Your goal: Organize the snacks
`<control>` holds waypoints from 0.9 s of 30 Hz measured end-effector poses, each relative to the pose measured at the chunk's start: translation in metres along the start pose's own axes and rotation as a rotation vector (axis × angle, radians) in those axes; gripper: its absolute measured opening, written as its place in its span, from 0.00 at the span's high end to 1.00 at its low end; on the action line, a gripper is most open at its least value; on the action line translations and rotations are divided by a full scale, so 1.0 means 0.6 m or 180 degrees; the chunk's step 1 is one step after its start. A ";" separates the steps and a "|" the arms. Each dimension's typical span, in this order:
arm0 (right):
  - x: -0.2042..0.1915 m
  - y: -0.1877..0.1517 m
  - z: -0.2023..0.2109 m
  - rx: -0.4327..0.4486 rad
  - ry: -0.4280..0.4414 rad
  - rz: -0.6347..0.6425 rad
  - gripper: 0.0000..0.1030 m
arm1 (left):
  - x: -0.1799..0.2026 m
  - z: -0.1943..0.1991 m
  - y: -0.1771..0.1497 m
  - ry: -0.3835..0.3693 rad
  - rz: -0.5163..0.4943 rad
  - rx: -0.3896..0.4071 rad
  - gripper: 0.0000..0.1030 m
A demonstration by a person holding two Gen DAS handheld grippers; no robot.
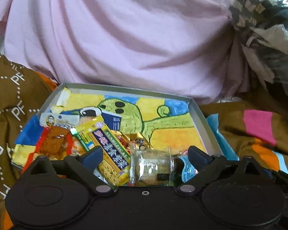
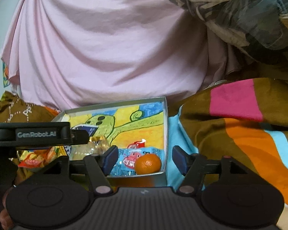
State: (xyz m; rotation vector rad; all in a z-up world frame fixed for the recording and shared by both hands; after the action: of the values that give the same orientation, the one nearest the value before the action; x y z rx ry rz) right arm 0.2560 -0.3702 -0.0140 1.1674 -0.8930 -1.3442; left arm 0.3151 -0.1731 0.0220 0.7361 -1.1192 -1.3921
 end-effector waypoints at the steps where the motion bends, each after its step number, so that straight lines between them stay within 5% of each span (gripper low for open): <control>1: 0.002 0.002 0.003 0.0022 -0.0003 -0.0021 0.30 | -0.002 0.004 0.003 0.0009 0.0012 0.0024 0.03; 12: -0.007 0.025 0.036 0.0212 0.0057 -0.0107 0.08 | -0.028 0.063 0.028 0.0209 0.0087 0.0189 0.01; 27: -0.038 0.034 0.117 0.0463 -0.0018 -0.0087 0.00 | -0.064 0.174 0.017 0.0515 0.0063 0.0410 0.01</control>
State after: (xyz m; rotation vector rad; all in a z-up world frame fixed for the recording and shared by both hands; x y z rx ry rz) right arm 0.1915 -0.3579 0.0255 1.2916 -0.9956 -1.3226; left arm 0.2299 -0.1129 0.0615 0.9114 -1.0925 -1.2293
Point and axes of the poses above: each gripper's, at about its wrist camera, not at the fingertips, and z roughly against the way its jaws point, x to its right, y to its top, the point moved 1 cm from there along -z, roughly the way its jaws point, and after that the axes turned 4 degrees about y, right-handed, at the moved point
